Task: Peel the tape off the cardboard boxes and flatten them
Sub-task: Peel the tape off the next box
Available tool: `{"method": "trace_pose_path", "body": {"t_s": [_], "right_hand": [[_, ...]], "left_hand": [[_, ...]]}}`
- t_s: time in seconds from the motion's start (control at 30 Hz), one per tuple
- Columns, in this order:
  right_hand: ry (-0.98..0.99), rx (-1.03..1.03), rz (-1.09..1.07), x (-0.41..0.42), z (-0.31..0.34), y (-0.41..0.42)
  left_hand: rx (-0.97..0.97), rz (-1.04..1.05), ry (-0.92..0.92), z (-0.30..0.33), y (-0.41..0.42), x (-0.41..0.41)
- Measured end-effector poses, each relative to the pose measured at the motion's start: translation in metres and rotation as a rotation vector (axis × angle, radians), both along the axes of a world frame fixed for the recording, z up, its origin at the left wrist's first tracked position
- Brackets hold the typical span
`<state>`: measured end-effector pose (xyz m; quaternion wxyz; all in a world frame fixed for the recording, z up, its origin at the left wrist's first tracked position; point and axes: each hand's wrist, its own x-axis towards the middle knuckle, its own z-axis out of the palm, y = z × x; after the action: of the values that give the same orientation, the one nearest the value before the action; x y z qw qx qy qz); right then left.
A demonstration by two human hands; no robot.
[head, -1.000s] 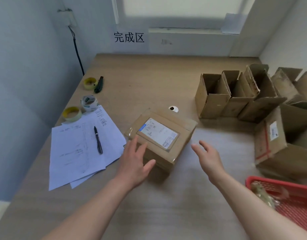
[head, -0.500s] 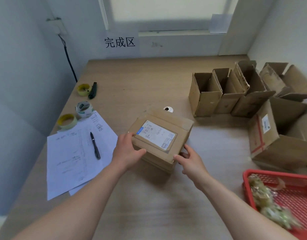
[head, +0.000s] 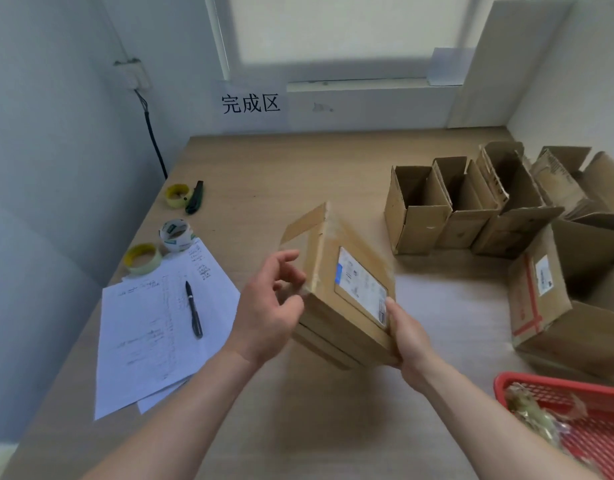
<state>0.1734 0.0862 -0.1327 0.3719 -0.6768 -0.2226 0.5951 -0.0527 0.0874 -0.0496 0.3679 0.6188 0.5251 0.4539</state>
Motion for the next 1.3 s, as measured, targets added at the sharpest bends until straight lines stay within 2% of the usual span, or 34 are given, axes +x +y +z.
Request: {"method": "trace_pose_path", "body": {"t_s": [0.07,0.13,0.2,0.27,0.37,0.43,0.53,0.73,0.8,0.87,1.0,1.07,1.3], "right_hand": [[-0.145,-0.064,0.196,0.0,0.005,0.0],[-0.364,0.009,0.282,-0.002,0.006,0.0],[-0.345,0.13,0.169,-0.005,0.014,0.001],[-0.204,0.228,0.002,-0.004,0.029,-0.005],[-0.121,0.406,-0.042,-0.003,0.048,-0.022],[-0.2,0.472,-0.034,0.002,0.053,-0.032],[-0.302,0.457,-0.061,0.015,0.057,-0.042],[-0.272,0.456,-0.085,0.025,0.058,-0.058],[-0.417,0.53,-0.003,0.022,0.058,-0.061],[-0.663,0.588,0.127,0.016,0.06,-0.062],[-0.985,0.579,0.368,-0.001,0.064,-0.061],[-1.054,0.619,0.385,-0.008,0.063,-0.062],[-1.094,0.72,0.362,-0.013,0.058,-0.06]], "left_hand": [[0.078,-0.12,0.105,0.01,-0.006,0.01],[0.043,-0.178,0.344,0.009,-0.002,0.012],[-0.011,-0.227,0.578,0.003,0.004,0.013],[-0.01,-0.238,0.68,-0.002,0.005,0.019],[0.062,-0.227,0.654,-0.009,0.006,0.034],[0.101,-0.232,0.678,-0.012,0.006,0.048],[0.131,-0.289,0.746,-0.013,0.005,0.066],[0.07,-0.428,0.699,-0.01,0.009,0.052],[0.049,-0.458,0.655,-0.007,0.009,0.045],[0.021,-0.472,0.592,-0.006,0.007,0.042],[-0.047,-0.416,0.39,-0.011,-0.001,0.037],[-0.07,-0.385,0.321,-0.016,-0.004,0.032],[-0.121,-0.393,0.341,-0.021,0.003,0.021]]}}
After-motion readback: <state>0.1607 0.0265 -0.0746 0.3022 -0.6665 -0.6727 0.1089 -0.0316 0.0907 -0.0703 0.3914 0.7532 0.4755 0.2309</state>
